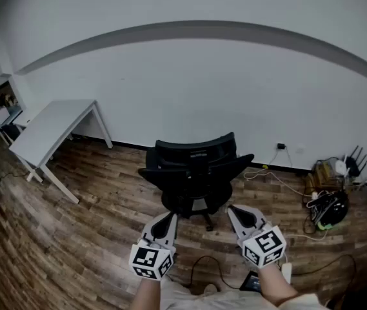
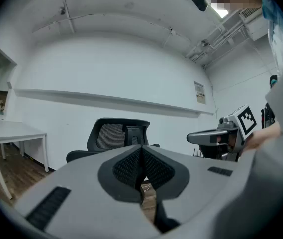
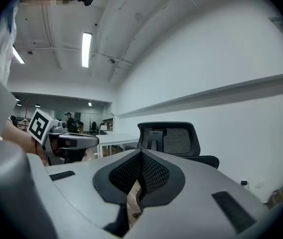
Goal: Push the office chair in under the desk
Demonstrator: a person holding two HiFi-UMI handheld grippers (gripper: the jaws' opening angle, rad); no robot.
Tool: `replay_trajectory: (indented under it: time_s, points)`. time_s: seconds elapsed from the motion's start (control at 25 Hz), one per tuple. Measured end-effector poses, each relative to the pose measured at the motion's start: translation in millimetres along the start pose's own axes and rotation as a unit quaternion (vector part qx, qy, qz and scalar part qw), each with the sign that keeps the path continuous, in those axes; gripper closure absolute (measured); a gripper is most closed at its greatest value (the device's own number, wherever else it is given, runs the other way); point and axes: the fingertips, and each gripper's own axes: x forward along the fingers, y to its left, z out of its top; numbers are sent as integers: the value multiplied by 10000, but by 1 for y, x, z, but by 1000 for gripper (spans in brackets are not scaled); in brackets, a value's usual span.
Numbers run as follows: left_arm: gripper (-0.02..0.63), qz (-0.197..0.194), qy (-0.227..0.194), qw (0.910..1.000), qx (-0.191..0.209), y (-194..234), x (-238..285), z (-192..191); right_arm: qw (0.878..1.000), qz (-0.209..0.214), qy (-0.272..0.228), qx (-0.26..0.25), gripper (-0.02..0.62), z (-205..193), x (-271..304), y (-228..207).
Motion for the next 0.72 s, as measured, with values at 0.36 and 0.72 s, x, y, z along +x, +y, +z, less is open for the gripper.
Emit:
replay_trajectory:
  time_s: [0.36,0.72]
  points:
    - [603,-2,6,10000,30,-1,10,-1,10000,27,-69,-44,563,2,5,-9]
    - [603,8,32,10000,68,-6,14,-2,9999,80,-55,-29,564,-1,1,-14]
